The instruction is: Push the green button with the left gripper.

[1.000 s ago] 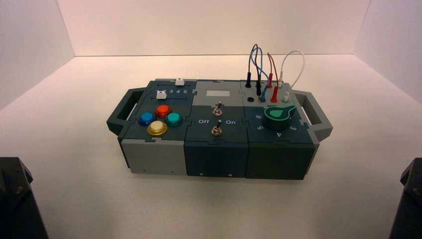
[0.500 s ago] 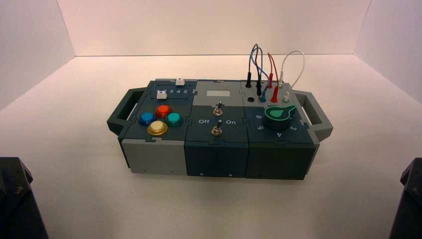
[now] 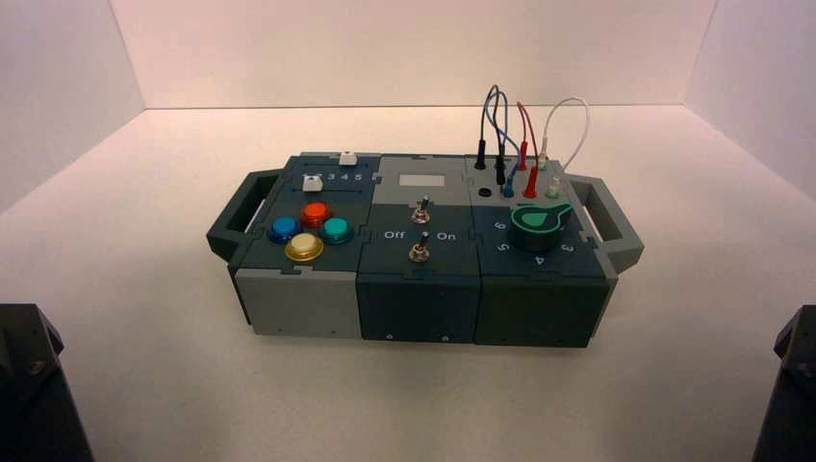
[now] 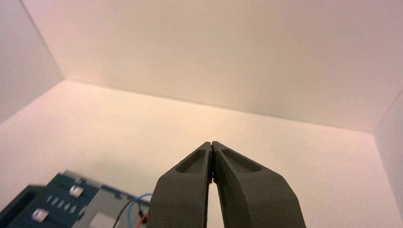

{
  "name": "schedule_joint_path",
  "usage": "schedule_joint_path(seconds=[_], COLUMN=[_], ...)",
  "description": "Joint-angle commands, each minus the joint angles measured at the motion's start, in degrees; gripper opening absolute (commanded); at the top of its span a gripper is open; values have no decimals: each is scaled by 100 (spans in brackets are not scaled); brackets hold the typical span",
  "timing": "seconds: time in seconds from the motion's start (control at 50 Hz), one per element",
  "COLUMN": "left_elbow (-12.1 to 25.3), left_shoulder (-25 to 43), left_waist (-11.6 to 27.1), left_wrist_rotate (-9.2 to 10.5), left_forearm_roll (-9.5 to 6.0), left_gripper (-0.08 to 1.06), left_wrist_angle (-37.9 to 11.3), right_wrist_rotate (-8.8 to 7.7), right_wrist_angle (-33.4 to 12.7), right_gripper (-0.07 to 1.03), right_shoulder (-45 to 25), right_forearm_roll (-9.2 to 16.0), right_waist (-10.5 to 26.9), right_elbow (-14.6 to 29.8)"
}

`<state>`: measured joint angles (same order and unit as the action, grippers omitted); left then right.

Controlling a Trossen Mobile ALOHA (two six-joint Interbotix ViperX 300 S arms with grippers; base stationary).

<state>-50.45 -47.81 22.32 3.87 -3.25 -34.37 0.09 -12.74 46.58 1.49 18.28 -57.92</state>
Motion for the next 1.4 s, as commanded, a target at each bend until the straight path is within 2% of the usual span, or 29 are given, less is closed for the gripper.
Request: schedule_joint_path(seconds=[0.02,0.12,0.16,0.26,0.44,0.52,0.76,1.06,1.4], left_elbow=[431,545,589,624,589,580,413,431,492], left_shoulder=[536,879,1081,1318,1573,1679,2188,3164,3894], left_waist=[396,686,958,1230,1354,1380,1564,1872,2021], left_wrist_rotate=[18,18,18,26,26,35,26,9,-18], left_forearm_roll=[-62,-79,-88,-97,-123,-141,-149,-158,-167], left_gripper=[-3,-3,-3,-3,-3,-3,-3,-3,-3], left_wrist_angle=[-729,-1125,-1354,-1477,-1477,-1468,-1116,-703,-404], right_wrist_rotate=[18,18,18,9,9,9,0,0,-26], right_wrist_angle=[-413,-694,-896,-1037,-1178,-1178,-1204,-1213,-1213], right_gripper=[-3,-3,-2,-2,-3,-2,-2,-2,-2], right_shoulder=[-264,-352,-396,-448,-457,-457,-457,-510,-686], right_forearm_roll=[88,149,220,334,642,668,703,712,712], right_waist=[229,413,606,844,1239,1354,1362,1371,1371], right_elbow=[290,325,334,352,352,325,352,325,360])
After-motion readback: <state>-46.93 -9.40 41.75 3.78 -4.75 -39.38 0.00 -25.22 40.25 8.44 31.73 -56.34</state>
